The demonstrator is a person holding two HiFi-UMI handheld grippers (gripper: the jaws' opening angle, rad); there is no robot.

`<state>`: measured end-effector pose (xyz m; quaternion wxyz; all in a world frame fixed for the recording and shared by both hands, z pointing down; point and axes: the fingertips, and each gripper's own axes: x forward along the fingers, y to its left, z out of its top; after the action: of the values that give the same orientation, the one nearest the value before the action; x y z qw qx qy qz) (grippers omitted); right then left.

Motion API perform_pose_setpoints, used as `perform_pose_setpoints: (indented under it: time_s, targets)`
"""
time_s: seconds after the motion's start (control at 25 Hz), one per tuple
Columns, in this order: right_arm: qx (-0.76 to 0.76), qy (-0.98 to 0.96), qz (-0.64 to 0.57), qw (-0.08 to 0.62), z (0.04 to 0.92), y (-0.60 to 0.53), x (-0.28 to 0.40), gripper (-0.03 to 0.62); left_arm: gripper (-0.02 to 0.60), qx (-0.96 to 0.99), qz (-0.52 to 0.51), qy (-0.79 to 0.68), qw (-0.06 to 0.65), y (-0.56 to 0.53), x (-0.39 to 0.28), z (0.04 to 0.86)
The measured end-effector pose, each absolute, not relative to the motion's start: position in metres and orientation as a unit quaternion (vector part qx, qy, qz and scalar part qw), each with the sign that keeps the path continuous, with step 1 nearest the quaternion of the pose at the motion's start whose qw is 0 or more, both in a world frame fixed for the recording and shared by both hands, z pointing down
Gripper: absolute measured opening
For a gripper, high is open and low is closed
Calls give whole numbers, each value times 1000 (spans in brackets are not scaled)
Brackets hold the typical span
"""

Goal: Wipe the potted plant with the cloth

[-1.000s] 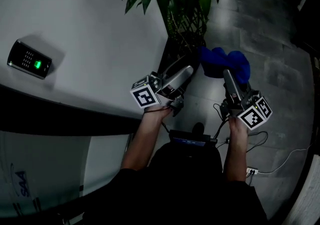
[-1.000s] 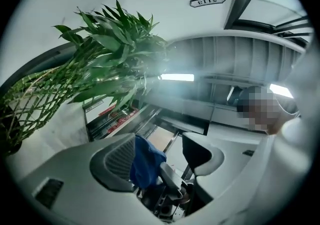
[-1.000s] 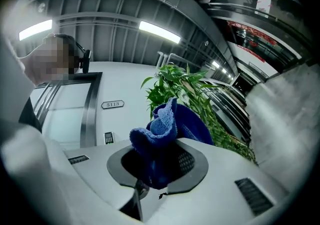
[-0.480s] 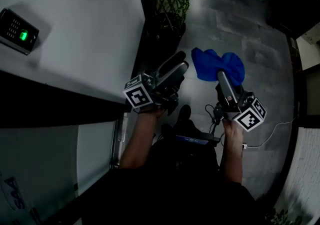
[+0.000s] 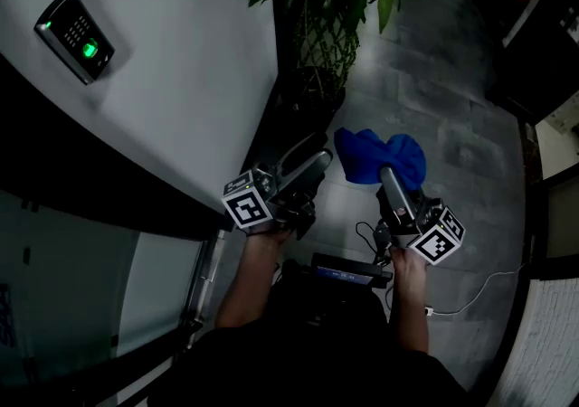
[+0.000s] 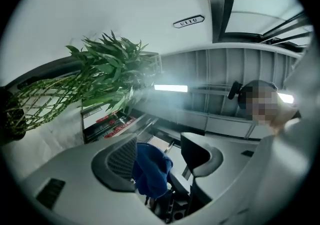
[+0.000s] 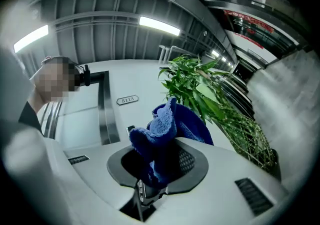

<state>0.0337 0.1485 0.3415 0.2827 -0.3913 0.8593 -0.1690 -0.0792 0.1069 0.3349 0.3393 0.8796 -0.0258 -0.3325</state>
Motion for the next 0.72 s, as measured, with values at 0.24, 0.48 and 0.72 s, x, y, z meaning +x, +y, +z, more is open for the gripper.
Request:
perform_pose_setpoints:
  time_s: [0.24, 0.48, 0.72]
  targets:
    - [-387, 857, -173, 293, 350, 146, 51, 91, 282, 887, -321, -32, 329, 108, -59, 339]
    - [-378, 860, -172, 297, 363, 141, 60, 89, 281, 890, -302, -39, 338, 98, -40, 357]
    - [-368, 860, -184, 304, 366, 165, 94, 89, 279, 894, -277, -54, 348, 126, 1, 362]
